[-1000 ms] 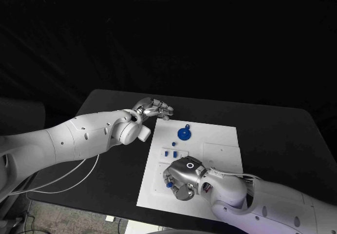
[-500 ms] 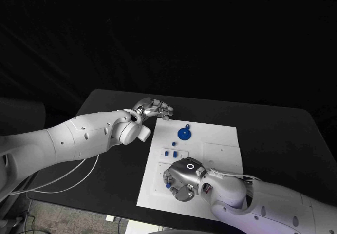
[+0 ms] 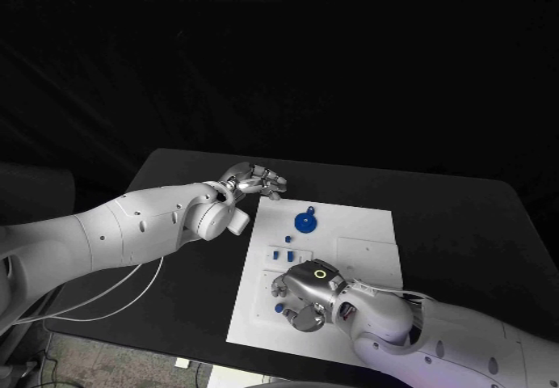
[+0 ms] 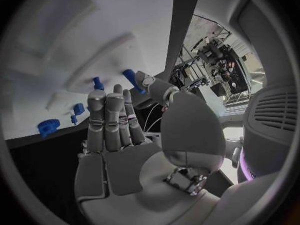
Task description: Assemble the parts on the task board
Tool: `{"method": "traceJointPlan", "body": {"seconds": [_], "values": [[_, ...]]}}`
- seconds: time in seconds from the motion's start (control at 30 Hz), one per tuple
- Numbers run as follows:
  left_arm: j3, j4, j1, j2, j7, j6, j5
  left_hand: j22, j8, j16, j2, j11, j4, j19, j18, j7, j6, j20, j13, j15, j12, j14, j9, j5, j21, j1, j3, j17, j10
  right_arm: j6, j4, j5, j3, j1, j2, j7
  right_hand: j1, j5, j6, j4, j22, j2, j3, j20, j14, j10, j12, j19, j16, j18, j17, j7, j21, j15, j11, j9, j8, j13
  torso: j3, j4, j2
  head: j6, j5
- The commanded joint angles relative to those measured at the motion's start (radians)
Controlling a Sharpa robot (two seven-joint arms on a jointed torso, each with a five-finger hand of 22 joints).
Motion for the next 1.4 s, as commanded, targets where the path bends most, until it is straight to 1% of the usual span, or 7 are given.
{"method": "traceJointPlan", "body": {"seconds": [0.03,0.27,0.6,0.87,1.07,1.27,1.4], "values": [[0.001,0.001,0.001,0.001,0.004,0.015,0.004,0.001,0.006,-0.005,0.000,0.002,-0.001,0.007,0.001,0.000,-0.004,-0.002,-0.001,-0.001,-0.005,0.005,-0.001,-0.004,-0.005,0.002,-0.007,0.002,-0.008,-0.066,0.010,0.033,0.000,-0.001,-0.010,0.018,-0.002,0.005,-0.008,-0.002,0.016,-0.011,-0.005,0.004,-0.004,-0.006,-0.005,-0.004,-0.002,0.064,-0.001,-0.002,-0.005,0.005,0.003,-0.002,-0.003,-0.006,0.0002,-0.0001,0.000,-0.001,-0.002],[0.001,-0.003,0.001,0.003,0.005,0.017,0.004,0.001,0.006,-0.006,0.000,0.002,-0.001,0.007,0.001,0.000,-0.004,-0.002,-0.002,-0.001,-0.006,0.005,-0.001,-0.004,-0.005,0.003,-0.007,0.002,-0.008,-0.086,0.055,0.124,0.007,0.001,-0.064,0.058,-0.013,0.016,-0.009,-0.005,0.016,-0.011,-0.018,0.008,-0.006,-0.004,-0.003,-0.004,0.001,0.064,-0.001,-0.001,-0.006,0.006,0.004,-0.004,-0.002,-0.016,-0.0003,-0.0003,-0.001,0.006,-0.010],[0.000,-0.013,0.001,-0.003,0.013,0.015,0.004,0.002,0.006,-0.007,0.000,0.002,-0.001,0.006,0.001,0.000,-0.004,-0.002,-0.002,-0.001,-0.005,0.005,-0.001,-0.005,-0.006,0.003,-0.008,0.003,-0.008,-0.031,0.123,0.495,0.077,0.075,-0.213,0.097,-0.032,0.048,0.008,0.019,0.017,0.003,-0.055,0.011,-0.007,0.071,0.067,0.000,0.005,0.064,-0.005,0.003,-0.006,-0.022,-0.025,-0.003,0.012,-0.002,0.0010,-0.0033,-0.001,0.023,-0.031],[0.000,-0.025,0.001,0.006,0.018,0.016,0.006,0.002,0.007,-0.007,-0.001,0.002,-0.001,0.006,0.001,0.001,-0.003,-0.002,-0.002,-0.001,-0.005,0.005,-0.001,-0.005,-0.006,0.002,-0.008,0.005,-0.007,0.140,0.080,0.717,0.078,0.176,-0.311,-0.007,-0.124,0.000,0.017,0.083,0.016,0.044,-0.172,0.004,0.003,0.110,0.322,0.008,0.012,0.064,-0.006,-0.021,-0.006,-0.067,-0.071,0.019,0.028,0.180,0.0015,-0.0094,-0.010,0.027,-0.044],[-0.001,-0.029,0.000,0.014,0.024,0.019,0.011,0.002,0.007,-0.009,-0.001,0.002,0.001,0.006,0.000,0.001,-0.003,-0.001,-0.002,-0.001,-0.004,0.005,-0.002,-0.006,-0.007,-0.001,-0.010,0.006,-0.006,0.289,0.067,0.760,0.077,0.205,-0.370,-0.141,-0.152,0.001,0.028,0.133,0.020,0.065,-0.210,-0.030,0.052,0.031,0.770,0.059,0.056,0.064,0.020,-0.052,0.019,-0.095,-0.108,0.057,0.043,0.559,0.0038,-0.0129,-0.015,0.027,-0.061],[-0.002,-0.035,-0.002,0.015,0.025,0.016,0.017,0.003,0.007,-0.010,-0.002,0.002,0.003,0.005,0.000,0.001,-0.004,-0.001,-0.002,-0.001,-0.003,0.005,-0.002,-0.009,-0.008,-0.003,-0.012,0.008,-0.006,0.384,0.075,0.805,0.065,0.207,-0.405,-0.319,-0.270,0.000,0.031,0.218,0.022,0.086,-0.257,-0.033,0.055,0.025,0.851,0.062,0.085,0.063,0.050,-0.050,0.032,-0.099,-0.106,0.072,0.046,0.632,0.0033,-0.0165,-0.019,0.037,-0.070],[-0.002,-0.039,-0.005,0.017,0.026,0.018,0.019,0.003,0.007,-0.011,-0.002,0.001,0.004,0.005,0.000,0.001,-0.004,-0.001,-0.003,-0.001,-0.003,0.006,-0.002,-0.010,-0.008,-0.005,-0.012,0.009,-0.006,0.396,0.102,0.834,0.040,0.207,-0.433,-0.370,-0.335,0.107,0.028,0.153,0.024,0.183,-0.423,-0.052,0.036,0.005,0.892,0.030,0.126,0.064,0.098,-0.057,0.051,-0.105,-0.112,0.089,0.047,0.681,0.0033,-0.0181,-0.024,0.034,-0.083]]}}
